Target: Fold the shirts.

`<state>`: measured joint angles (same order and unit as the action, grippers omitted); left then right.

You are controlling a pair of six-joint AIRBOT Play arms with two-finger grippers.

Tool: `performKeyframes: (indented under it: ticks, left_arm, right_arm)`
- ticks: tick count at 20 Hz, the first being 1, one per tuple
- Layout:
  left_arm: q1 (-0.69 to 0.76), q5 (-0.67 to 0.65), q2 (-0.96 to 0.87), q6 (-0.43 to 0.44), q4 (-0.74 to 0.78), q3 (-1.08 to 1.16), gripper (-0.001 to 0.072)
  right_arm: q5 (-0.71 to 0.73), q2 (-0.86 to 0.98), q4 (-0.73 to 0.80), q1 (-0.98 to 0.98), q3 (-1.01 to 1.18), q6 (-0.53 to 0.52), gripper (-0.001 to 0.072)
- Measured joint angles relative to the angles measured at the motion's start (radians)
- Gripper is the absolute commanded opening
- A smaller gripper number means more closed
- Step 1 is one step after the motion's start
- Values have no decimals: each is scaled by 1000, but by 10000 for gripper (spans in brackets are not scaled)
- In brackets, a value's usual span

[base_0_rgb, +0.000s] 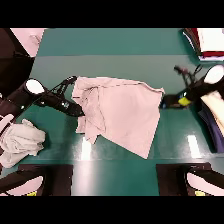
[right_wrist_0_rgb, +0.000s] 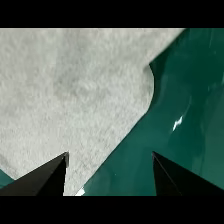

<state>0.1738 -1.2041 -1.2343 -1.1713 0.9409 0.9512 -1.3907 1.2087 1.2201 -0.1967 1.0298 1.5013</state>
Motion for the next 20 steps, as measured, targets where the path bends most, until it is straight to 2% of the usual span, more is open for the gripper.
performKeyframes:
  ticks: [4, 7, 8, 9, 10, 11, 15, 20]
  left_arm:
    - [-7, -12, 7, -2, 21, -4, 22]
    - [-9, -12, 8, -5, 27, -5, 22]
    - [-9, -11, 9, -5, 27, -5, 23]
    - [-9, -11, 9, -5, 27, -5, 22]
    - [-10, -11, 9, -5, 27, -5, 22]
    - [-10, -9, 9, -6, 27, -5, 22]
    - [-18, 2, 16, -21, 26, 7, 22]
    - [-71, 18, 16, -31, 31, 0, 24]
  right_arm:
    - [70, -11, -143, -16, -238, -5, 599]
    - [164, -13, -237, -72, -358, -8, 506]
    - [193, -15, -277, -95, -386, -8, 449]
    - [219, -15, -307, -119, -409, -8, 301]
    - [253, -15, -321, -143, -426, -8, 121]
    - [289, -15, -328, -166, -438, -8, 15]
    - [354, -14, -306, -197, -404, -30, 11]
    - [220, -15, -166, -79, -213, -34, 11]
